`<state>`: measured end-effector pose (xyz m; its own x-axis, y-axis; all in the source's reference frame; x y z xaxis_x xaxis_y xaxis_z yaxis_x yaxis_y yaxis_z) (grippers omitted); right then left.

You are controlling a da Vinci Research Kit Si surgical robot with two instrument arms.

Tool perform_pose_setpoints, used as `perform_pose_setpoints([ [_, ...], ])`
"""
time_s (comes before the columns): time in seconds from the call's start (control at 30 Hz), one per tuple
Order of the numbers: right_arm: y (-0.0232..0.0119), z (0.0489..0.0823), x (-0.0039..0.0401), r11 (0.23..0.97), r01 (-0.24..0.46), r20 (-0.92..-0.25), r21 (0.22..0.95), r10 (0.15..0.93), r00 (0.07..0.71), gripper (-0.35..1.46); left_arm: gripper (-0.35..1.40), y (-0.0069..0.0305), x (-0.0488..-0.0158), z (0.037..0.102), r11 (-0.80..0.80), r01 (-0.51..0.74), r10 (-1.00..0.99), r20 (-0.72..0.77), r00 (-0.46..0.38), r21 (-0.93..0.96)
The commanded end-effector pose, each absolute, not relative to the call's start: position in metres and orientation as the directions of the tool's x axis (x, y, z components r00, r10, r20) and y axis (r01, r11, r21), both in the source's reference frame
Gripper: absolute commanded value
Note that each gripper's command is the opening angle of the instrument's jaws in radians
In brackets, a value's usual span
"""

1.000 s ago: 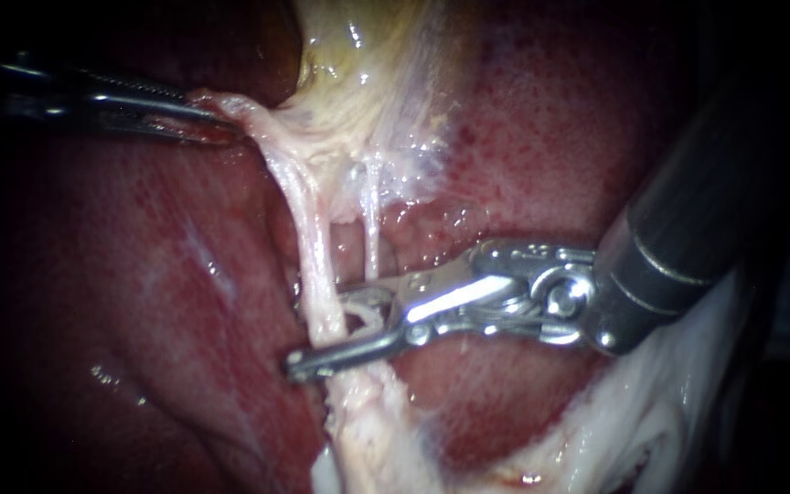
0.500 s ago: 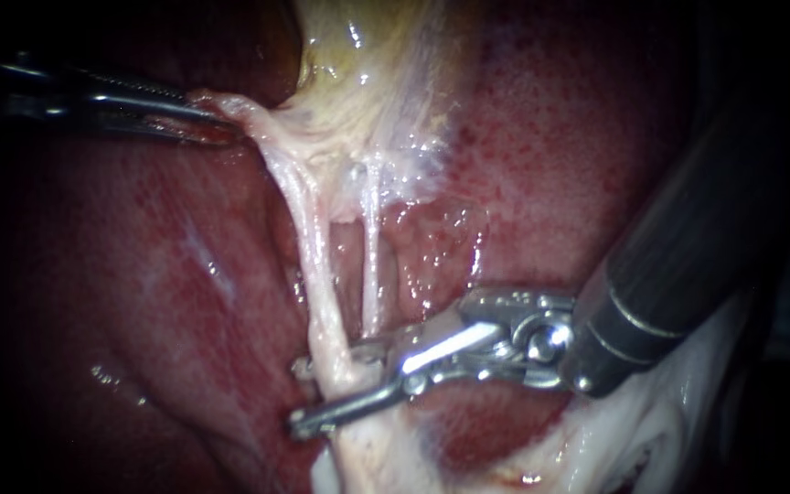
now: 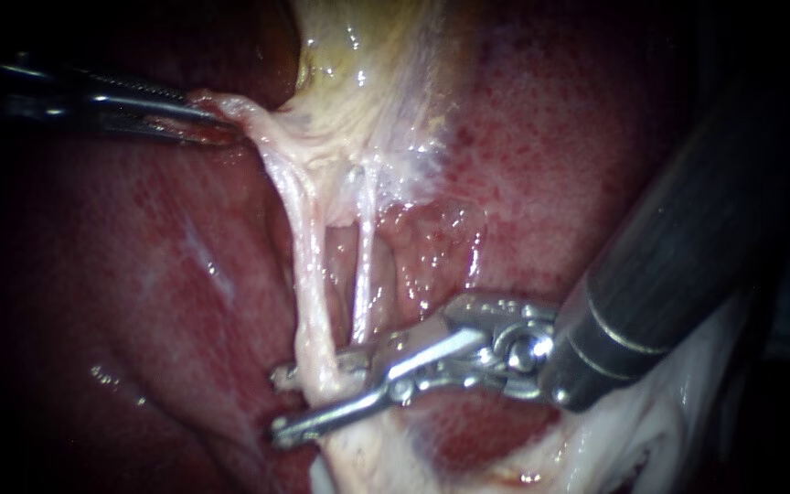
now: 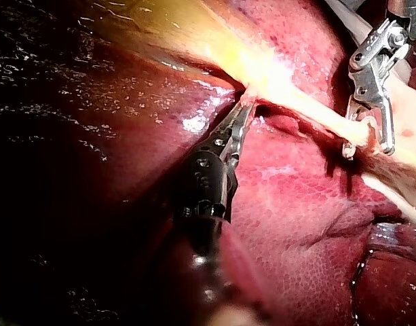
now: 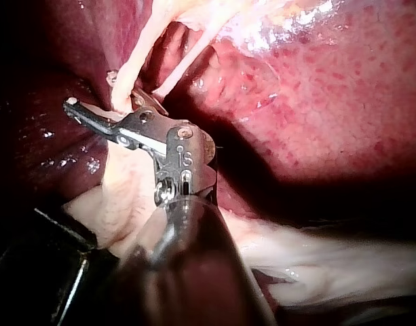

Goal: Clipping first clip left tube

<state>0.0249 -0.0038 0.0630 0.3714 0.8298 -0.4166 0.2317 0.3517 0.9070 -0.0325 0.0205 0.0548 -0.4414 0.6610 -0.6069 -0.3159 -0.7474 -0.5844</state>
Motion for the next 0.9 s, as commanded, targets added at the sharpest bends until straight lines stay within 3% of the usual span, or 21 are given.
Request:
perform_pose_setpoints([
  [0.03, -0.0038, 0.0626, 0.0249, 0.352, 0.234, -0.418, 0.906, 0.829, 0.372, 0.47, -0.35, 0.0205, -0.0325, 0.0549, -0.747, -0.316, 0.661, -0.607, -0.441, -0.584],
  [0.43, -0.0038, 0.0613, 0.0252, 0.347, 0.240, -0.416, 0.907, 0.828, 0.376, 0.34, -0.35, 0.0205, -0.0325, 0.0549, -0.747, -0.316, 0.661, -0.607, -0.441, -0.584],
  [0.6, -0.0029, 0.0607, 0.0250, 0.340, 0.241, -0.411, 0.909, 0.831, 0.374, 0.15, -0.35, 0.0205, -0.0325, 0.0549, -0.747, -0.316, 0.661, -0.607, -0.441, -0.584],
  [0.8, -0.0025, 0.0603, 0.0248, 0.332, 0.241, -0.403, 0.912, 0.834, 0.376, -0.28, -0.35, 0.0206, -0.0325, 0.0549, -0.747, -0.316, 0.661, -0.607, -0.441, -0.584],
  [0.9, -0.0025, 0.0603, 0.0247, 0.327, 0.239, -0.398, 0.914, 0.836, 0.378, -0.35, -0.35, 0.0206, -0.0325, 0.0549, -0.747, -0.316, 0.661, -0.607, -0.441, -0.584],
])
